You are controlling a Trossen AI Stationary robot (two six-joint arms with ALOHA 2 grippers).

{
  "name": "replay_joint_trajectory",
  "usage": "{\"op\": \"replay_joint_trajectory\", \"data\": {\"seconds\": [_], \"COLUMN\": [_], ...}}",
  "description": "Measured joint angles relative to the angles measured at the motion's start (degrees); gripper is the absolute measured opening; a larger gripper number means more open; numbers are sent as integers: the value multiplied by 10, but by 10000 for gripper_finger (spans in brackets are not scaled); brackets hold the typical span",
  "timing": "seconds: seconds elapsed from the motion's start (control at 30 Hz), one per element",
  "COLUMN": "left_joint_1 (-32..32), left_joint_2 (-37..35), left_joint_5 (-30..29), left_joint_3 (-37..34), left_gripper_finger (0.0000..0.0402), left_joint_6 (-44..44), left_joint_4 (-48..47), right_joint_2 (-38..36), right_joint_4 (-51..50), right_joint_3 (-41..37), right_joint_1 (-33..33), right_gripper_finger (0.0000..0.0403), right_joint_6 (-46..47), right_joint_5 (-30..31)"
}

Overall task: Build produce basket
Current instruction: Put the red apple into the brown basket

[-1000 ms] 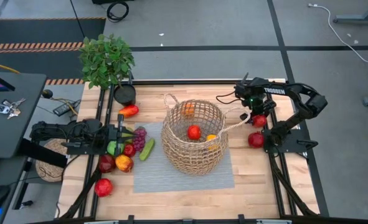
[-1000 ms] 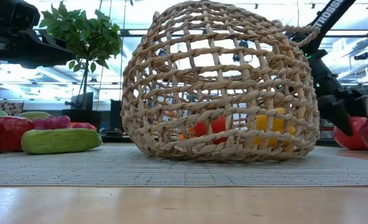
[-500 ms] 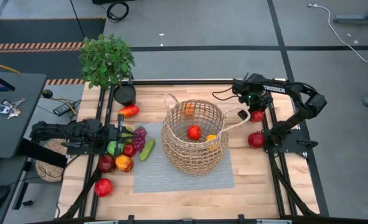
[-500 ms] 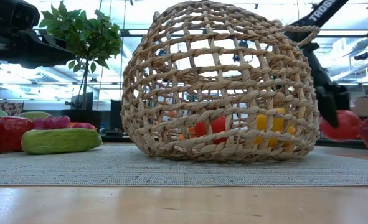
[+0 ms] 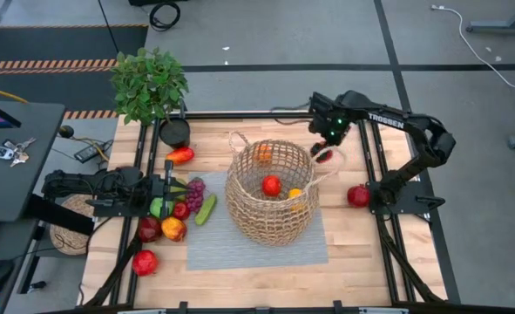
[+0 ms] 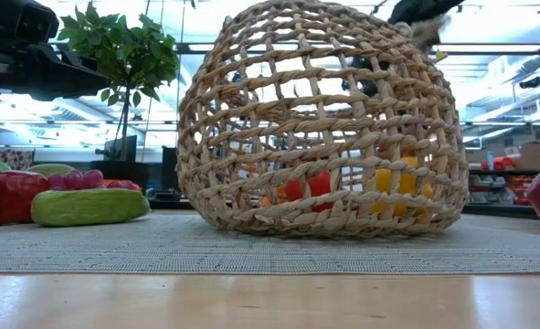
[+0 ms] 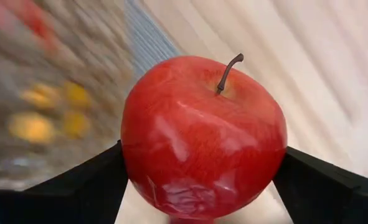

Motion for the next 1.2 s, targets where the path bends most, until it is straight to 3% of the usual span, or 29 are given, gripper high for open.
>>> {"op": "replay_joint_trajectory", "data": {"seconds": [0.2,0.57,0.83,1.07,1.2], "left_joint_1": [0,0,0,0,0], "left_joint_2": [0,0,0,0,0], "left_joint_5": [0,0,0,0,0], "left_joint_3": [0,0,0,0,0], "left_gripper_finger": [34,32,33,28,32], "left_joint_6": [0,0,0,0,0], "left_joint_4": [0,0,0,0,0], "right_joint_2": [0,-1,-1,-1,-1], "right_joint_4": [88,105,138,152,158], "right_joint_3": [79,223,250,250,250], "right_joint_1": [23,55,86,116,160], "right_gripper_finger": [360,360,360,360,360], "right_joint_6": [-17,-74,-87,-62,-72], "right_joint_5": [-82,-106,-159,-151,-88]}}
